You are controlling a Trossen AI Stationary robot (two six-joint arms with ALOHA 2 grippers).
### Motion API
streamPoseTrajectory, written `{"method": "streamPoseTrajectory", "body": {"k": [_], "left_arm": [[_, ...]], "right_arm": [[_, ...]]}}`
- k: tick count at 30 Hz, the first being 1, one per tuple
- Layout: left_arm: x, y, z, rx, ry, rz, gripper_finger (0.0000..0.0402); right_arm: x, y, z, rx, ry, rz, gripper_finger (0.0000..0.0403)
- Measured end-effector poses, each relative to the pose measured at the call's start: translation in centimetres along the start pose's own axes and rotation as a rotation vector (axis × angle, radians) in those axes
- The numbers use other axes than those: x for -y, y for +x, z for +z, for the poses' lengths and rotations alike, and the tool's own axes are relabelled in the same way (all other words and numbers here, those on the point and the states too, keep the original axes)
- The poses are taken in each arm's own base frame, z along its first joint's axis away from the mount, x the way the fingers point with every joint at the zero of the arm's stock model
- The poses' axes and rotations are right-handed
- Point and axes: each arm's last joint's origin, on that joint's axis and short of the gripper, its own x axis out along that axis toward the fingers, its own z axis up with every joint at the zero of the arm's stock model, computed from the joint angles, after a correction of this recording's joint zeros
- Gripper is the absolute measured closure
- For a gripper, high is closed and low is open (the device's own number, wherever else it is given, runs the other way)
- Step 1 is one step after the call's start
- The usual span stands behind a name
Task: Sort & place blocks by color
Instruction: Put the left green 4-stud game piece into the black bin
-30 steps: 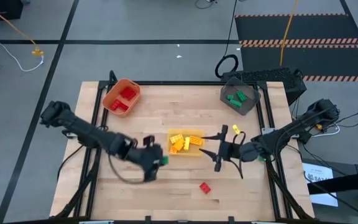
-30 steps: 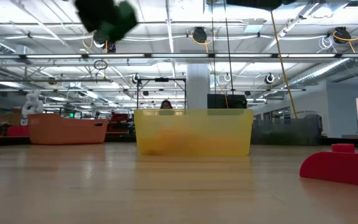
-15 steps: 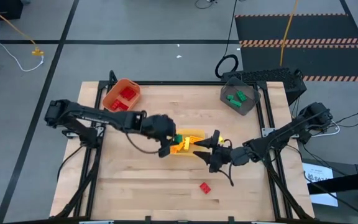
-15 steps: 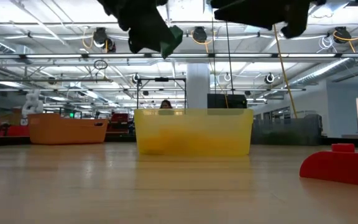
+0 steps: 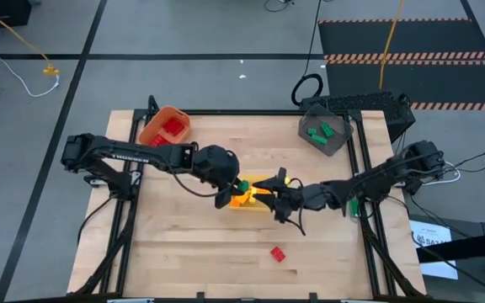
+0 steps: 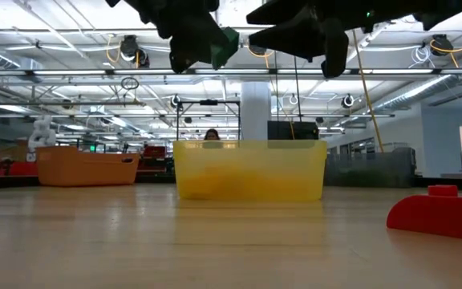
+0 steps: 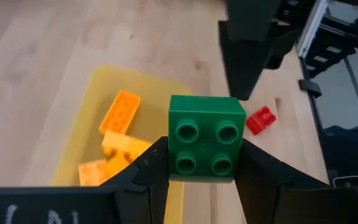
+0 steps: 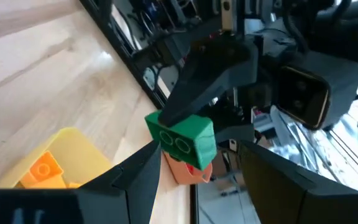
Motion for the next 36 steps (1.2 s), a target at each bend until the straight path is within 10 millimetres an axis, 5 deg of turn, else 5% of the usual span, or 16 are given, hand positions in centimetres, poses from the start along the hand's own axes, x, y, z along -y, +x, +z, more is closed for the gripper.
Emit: {"method": "streamPoseTrajectory", "body": {"k": [25,36], "left_arm": [[-2.9,-0.7,0.1,-0.060,-0.019,-0.054,0.0260],[-3.6,2.9,1.1,-0.148,0.020,-0.037,0.0260]], "right_arm": [[2.4,2.1,-3.7,0.141,0.080,0.094,0.0193],[2.5,2.3,-4.5,0.138,0.100,0.138,0.0193]]}}
